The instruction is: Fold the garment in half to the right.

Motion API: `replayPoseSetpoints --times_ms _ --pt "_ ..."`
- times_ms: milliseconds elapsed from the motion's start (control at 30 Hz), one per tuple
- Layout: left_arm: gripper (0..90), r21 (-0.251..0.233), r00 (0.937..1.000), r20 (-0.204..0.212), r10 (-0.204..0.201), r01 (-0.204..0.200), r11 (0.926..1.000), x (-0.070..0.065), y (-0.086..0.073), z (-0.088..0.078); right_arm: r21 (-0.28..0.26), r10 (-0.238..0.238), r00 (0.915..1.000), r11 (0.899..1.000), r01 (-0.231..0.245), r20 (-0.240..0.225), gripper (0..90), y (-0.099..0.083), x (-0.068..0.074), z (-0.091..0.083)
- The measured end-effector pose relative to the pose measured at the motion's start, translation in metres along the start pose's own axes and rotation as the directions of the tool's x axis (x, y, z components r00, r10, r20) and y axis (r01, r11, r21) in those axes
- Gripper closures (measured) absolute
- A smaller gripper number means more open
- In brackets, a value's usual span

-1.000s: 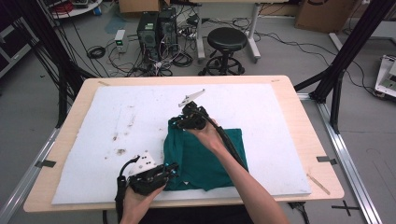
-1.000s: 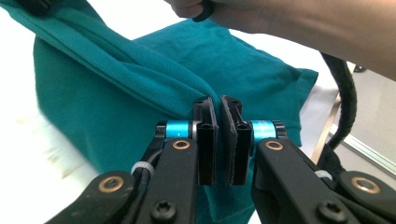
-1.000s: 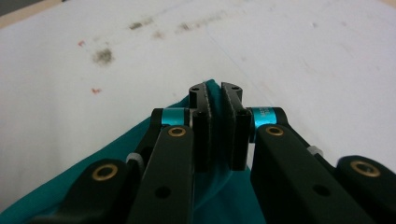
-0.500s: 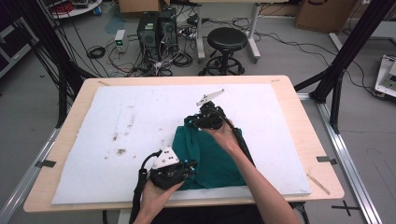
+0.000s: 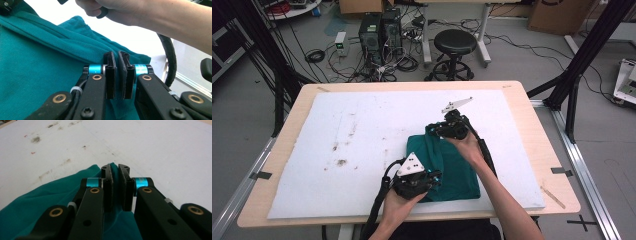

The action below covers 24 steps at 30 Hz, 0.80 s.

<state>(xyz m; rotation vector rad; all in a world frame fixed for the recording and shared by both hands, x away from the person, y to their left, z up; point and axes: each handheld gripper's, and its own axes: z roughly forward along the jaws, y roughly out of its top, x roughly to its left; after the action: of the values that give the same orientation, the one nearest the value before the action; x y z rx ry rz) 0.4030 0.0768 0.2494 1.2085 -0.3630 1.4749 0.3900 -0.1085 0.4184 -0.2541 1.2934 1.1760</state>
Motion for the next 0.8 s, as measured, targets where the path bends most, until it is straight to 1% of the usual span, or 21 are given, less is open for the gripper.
replayPoseSetpoints --times_ms 167,233,300,400,500,533,733,800 --pt "84.7 0.012 1.0 -0.006 -0.004 0.004 0.9999 -0.007 0.004 0.014 -0.004 0.005 0.9998 1.0 -0.005 0.017 84.3 -0.005 -0.006 -0.009" --pt "84.8 0.015 1.0 -0.009 0.001 -0.001 0.9999 -0.01 0.006 0.019 -0.004 0.011 0.9997 1.0 -0.011 0.023 84.3 -0.009 -0.009 -0.013" --pt "84.8 0.02 0.9999 -0.01 0.004 -0.004 0.9998 -0.013 0.007 0.024 -0.003 0.006 0.9995 1.0 -0.006 0.032 84.3 -0.011 -0.011 -0.016" --pt "84.6 0.008 1.0 0.001 -0.006 0.006 0.9999 -0.016 0.01 0.032 -0.003 0.015 0.999 1.0 -0.015 0.041 84.3 -0.015 -0.015 -0.022" --pt "84.7 0.009 0.9999 0.011 -0.013 0.013 0.9999 -0.017 0.011 0.038 -0.018 0.019 0.9987 1.0 -0.018 0.047 84.2 -0.02 -0.02 -0.027" --pt "84.7 0.012 0.9998 0.017 -0.014 0.014 0.9998 -0.018 0.012 0.041 -0.018 0.024 0.9986 1.0 -0.023 0.046 84.2 -0.021 -0.021 -0.028" --pt "84.5 0.037 0.9998 0.019 -0.008 0.008 0.9993 -0.022 0.013 0.056 -0.021 0.04 0.9976 0.999 -0.039 0.057 84.1 -0.031 -0.03 -0.034" --pt "84.5 0.049 0.9998 0.018 -0.005 0.005 0.9988 -0.022 0.013 0.06 -0.014 0.054 0.9968 0.998 -0.053 0.059 83.9 -0.033 -0.031 -0.035"
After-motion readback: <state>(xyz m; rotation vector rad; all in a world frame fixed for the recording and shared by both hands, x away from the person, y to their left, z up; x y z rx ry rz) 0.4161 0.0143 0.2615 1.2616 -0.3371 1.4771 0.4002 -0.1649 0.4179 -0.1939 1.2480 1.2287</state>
